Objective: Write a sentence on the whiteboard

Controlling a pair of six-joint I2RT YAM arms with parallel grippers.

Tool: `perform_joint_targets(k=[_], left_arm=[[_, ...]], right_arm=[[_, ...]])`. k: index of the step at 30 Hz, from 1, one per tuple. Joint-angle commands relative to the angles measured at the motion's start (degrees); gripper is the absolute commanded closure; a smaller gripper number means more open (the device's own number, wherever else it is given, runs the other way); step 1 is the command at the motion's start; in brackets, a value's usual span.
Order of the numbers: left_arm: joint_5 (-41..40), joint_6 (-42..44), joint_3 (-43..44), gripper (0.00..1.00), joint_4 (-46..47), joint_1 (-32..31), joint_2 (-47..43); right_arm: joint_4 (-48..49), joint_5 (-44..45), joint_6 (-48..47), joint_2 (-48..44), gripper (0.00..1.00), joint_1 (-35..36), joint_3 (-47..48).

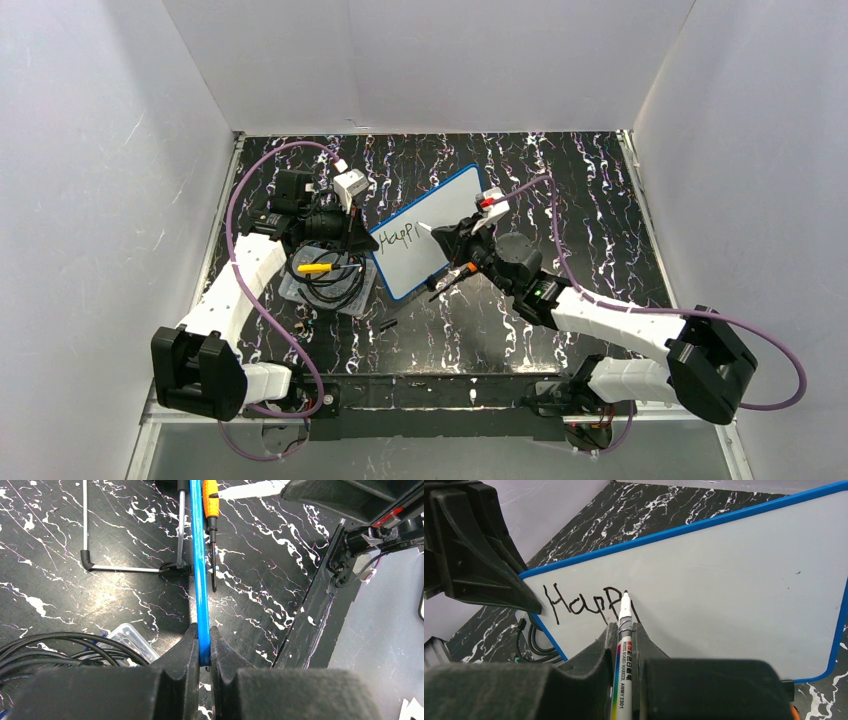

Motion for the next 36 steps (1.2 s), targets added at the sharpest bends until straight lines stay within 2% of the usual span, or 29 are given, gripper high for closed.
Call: perform_joint_targets(k=[1,26,36], left_arm=[[6.09,-1.50,1.44,1.00,-1.10,-0.21,-2.12],[6.44,-1.56,1.35,1.00,-1.01,-0.25,-2.11],[4.50,-1.92,1.36,1.00,-0.85,-0.25,-2.48]], right_arm=[[3.59,0.33,-1.53,1.32,0.99,-0.22,2.85],[6.35,0.62,-1.97,4.44,0.99,-0.22,3.26],[4.48,1.22,-0.67,-0.71,0.99,-0.22,0.22]])
